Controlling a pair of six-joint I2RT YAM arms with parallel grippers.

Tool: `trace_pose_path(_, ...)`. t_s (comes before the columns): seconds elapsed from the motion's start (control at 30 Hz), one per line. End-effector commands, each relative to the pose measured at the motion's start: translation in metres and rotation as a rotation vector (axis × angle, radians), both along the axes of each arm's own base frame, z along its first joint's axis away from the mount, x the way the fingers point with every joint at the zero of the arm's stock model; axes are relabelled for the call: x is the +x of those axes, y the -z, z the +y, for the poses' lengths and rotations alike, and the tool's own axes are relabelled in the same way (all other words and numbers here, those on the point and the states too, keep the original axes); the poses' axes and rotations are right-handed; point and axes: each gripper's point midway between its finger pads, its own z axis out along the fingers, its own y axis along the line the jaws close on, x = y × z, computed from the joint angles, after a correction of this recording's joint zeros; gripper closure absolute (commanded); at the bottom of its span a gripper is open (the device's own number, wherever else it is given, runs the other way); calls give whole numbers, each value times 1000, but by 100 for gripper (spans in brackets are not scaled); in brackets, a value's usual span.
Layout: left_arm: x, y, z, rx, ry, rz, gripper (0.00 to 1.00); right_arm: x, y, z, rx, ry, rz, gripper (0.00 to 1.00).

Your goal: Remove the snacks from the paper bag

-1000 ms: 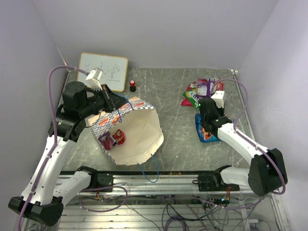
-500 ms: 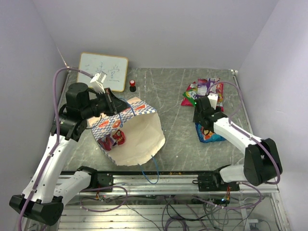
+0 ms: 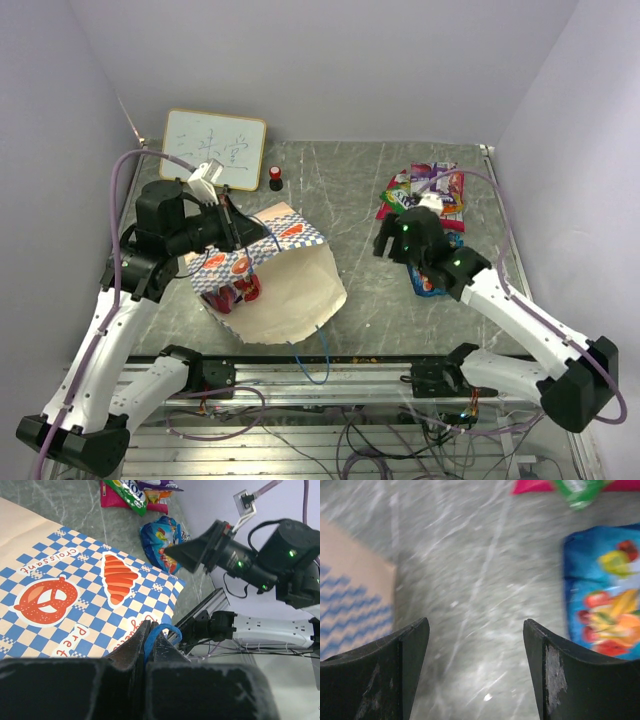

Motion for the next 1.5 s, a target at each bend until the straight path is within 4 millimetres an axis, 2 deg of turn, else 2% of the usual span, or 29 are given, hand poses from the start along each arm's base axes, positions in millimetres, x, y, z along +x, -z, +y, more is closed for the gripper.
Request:
trace_pose_path(0.0,-6,8,-4,0,14,24,93,-30,-19,56,88,-138,-44,24)
trace_pose_path(0.2,-5,16,0,-2,-20,30,93,-66,-57,119,43,-460,-178,20)
trace_pose_path(0.3,-6,18,2,18,-23,55,93,-101,-84,157,81,-741,-348,20)
trace_pose_path(0.37,-5,19,5,41,-39,55,93,-122,-94,172,85,-901,-476,22)
trace_pose_path(0.5,1,14,11,40,-99,43,93,-154,-93,192,30,-1149,-649,24)
trace_pose_path(0.6,2,4,13,1,-130,16,93,-166,-91,203,4,-1258,-739,26)
trace_pose_path(0.77,-1,-9,14,-70,-159,-17,93,-159,-65,216,-83,-1290,-832,37)
trace_pose_path(0.83,-2,-13,13,-89,-161,-24,93,-156,-62,225,-87,-1290,-874,40)
trace_pose_path(0.97,-8,-23,8,-152,-131,-39,93,-151,-48,248,-96,-1282,-881,44)
trace_pose_path(1.0,-9,-24,7,-164,-125,-41,93,-150,-34,256,-125,-1286,-857,46)
trace_pose_path(1.1,-12,-28,4,-191,-108,-49,93,-145,-18,276,-191,-1246,-837,46)
trace_pose_path(1.33,-18,-41,-1,-190,-44,-108,93,-113,6,311,-162,-928,-777,45)
trace_pose_path(1.47,-15,-48,-2,-186,-39,-133,93,-97,17,312,-170,-786,-784,45)
